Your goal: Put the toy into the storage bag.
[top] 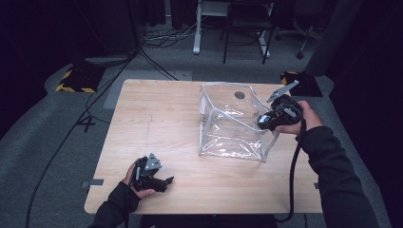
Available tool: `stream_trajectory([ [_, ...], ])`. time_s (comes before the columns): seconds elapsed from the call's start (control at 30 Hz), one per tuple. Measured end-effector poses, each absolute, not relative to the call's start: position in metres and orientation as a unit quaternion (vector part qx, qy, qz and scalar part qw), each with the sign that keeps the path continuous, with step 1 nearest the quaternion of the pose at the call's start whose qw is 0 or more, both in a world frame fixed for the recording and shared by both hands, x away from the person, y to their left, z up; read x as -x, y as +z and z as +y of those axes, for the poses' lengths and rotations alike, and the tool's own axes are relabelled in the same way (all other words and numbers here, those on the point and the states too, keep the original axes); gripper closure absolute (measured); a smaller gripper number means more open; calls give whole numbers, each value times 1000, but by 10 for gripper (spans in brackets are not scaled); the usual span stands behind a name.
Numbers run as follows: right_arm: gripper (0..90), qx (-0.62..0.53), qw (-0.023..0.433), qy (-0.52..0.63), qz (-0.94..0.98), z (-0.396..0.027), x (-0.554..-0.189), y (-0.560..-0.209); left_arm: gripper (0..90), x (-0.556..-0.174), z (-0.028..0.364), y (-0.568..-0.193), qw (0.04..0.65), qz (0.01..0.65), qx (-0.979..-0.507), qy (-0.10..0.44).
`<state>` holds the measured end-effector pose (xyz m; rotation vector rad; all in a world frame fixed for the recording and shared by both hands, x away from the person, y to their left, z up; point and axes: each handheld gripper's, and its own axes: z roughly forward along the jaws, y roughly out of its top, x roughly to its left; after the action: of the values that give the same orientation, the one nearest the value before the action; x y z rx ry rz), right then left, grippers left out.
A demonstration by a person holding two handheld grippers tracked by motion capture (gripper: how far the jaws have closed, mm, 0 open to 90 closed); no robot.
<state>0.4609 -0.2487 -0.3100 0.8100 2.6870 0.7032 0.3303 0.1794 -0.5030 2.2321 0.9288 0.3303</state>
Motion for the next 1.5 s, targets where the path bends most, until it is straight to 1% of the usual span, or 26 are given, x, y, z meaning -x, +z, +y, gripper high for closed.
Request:
stream_trajectory([
  [0.2, 474, -286, 129, 248, 917, -249, -460, -310, 137, -330, 179, -503, 343, 357, -859, 127],
  [0.37, 493, -281, 130, 247, 918, -249, -459, -312, 133, -330, 179, -503, 343, 359, -859, 129],
  [0.9, 485, -287, 131, 265, 911, -247, -458, -318, 133, -330, 179, -503, 343, 359, -859, 129],
  [1.13, 470, -281, 148, 260, 912, -247, -458, -316, 133, -330, 179, -503, 343, 359, -859, 129],
  [1.5, 441, -285, 165, 285, 900, -246, -455, -312, 133, -330, 179, -503, 343, 359, -859, 129],
])
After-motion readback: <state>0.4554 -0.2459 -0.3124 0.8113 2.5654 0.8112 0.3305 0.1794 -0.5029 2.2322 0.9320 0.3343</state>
